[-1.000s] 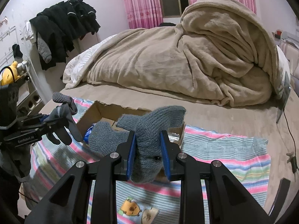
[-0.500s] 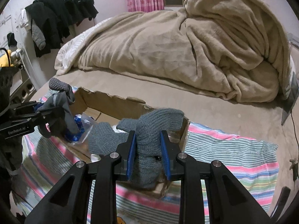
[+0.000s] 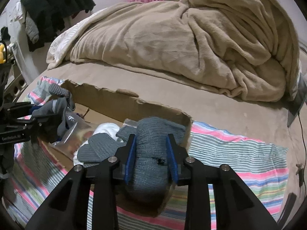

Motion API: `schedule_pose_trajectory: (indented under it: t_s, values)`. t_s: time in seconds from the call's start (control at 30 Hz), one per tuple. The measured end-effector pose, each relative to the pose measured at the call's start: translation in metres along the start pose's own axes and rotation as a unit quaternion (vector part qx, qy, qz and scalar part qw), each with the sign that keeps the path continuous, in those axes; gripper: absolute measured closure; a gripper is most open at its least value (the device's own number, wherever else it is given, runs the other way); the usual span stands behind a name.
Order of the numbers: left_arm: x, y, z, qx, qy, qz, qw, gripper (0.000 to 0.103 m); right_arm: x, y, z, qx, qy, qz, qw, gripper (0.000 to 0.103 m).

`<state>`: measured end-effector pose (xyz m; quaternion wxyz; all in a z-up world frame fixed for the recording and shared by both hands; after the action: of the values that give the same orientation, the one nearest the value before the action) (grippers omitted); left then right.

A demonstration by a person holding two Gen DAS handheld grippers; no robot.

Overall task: Organize objects
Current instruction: 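Carry both grey gloves into the box and open both tools, then move the right tool to the cartoon bear card and grasp it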

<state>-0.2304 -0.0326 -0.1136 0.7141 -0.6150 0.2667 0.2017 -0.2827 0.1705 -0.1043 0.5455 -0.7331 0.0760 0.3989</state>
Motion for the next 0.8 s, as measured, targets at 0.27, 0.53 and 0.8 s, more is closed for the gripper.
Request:
schedule_pose_trajectory:
  t_s: [0.27, 0.53, 0.8]
  values:
    - [0.000, -0.018, 0.005, -0.005, -0.007, 0.011, 0.9999, 0.032, 0.001, -0.029, 0.001, -0.013, 0.026, 0.022, 0.999, 0.032]
    - [0.006, -0.049, 0.004, -0.015, -0.019, 0.033, 0.9992, 0.031, 0.009, -0.065, -0.005, -0.015, 0.041, 0.042, 0.998, 0.032]
    - [0.018, -0.073, 0.005, -0.014, -0.031, 0.046, 0.9984, 0.031, 0.025, -0.084, -0.011, -0.013, 0.051, 0.039, 0.998, 0.032]
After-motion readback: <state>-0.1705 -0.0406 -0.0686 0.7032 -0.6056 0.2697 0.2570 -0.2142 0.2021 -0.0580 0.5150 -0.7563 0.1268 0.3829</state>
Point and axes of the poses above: each gripper's, at about its wrist camera, not at the fingertips, and y roughly the way its jaws point, z to its right, x to its underside, the point moved 4 cm from there along y, roughly the way its jaws point, and after that the axes turned 4 degrees about y, right-handed, at the moved point
